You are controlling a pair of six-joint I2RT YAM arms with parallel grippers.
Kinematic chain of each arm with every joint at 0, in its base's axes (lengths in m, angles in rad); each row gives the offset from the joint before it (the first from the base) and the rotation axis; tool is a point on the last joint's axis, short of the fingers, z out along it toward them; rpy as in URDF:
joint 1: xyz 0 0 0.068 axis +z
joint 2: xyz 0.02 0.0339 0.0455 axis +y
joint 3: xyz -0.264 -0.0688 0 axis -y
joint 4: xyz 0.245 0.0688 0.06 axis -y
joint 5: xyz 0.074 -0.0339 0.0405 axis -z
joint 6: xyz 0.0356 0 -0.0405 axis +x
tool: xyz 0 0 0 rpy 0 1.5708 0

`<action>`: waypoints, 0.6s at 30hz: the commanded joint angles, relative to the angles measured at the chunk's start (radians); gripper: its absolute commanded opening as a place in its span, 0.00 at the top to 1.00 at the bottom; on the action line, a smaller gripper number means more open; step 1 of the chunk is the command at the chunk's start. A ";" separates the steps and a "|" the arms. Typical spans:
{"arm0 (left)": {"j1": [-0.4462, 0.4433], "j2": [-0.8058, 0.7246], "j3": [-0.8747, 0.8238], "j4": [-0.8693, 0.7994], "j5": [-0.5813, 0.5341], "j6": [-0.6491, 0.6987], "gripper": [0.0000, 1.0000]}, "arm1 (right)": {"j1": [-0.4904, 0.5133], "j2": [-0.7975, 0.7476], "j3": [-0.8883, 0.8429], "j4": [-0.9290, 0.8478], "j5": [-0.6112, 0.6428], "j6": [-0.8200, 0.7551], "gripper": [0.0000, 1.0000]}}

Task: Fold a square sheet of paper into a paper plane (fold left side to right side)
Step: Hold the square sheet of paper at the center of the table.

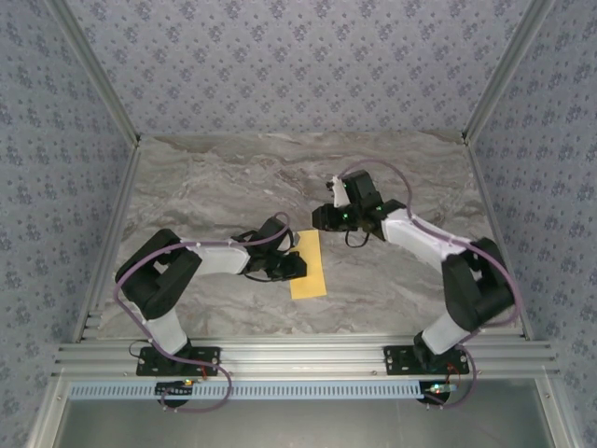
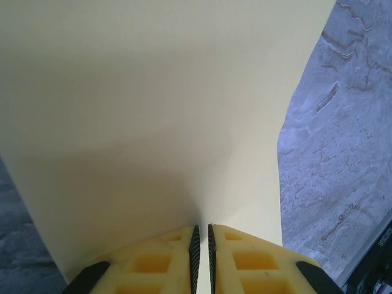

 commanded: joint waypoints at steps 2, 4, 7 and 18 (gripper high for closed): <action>-0.010 0.016 -0.023 -0.037 -0.041 -0.009 0.85 | 0.055 -0.065 -0.161 -0.085 -0.016 0.032 0.80; -0.010 0.015 -0.021 -0.040 -0.042 -0.009 0.85 | 0.088 -0.085 -0.230 -0.055 -0.033 0.069 0.83; -0.009 0.016 -0.018 -0.041 -0.043 -0.008 0.85 | 0.120 -0.055 -0.283 0.004 -0.079 0.110 0.84; -0.005 0.009 0.023 -0.076 -0.040 0.011 0.85 | 0.146 0.121 -0.264 -0.074 -0.048 0.087 0.85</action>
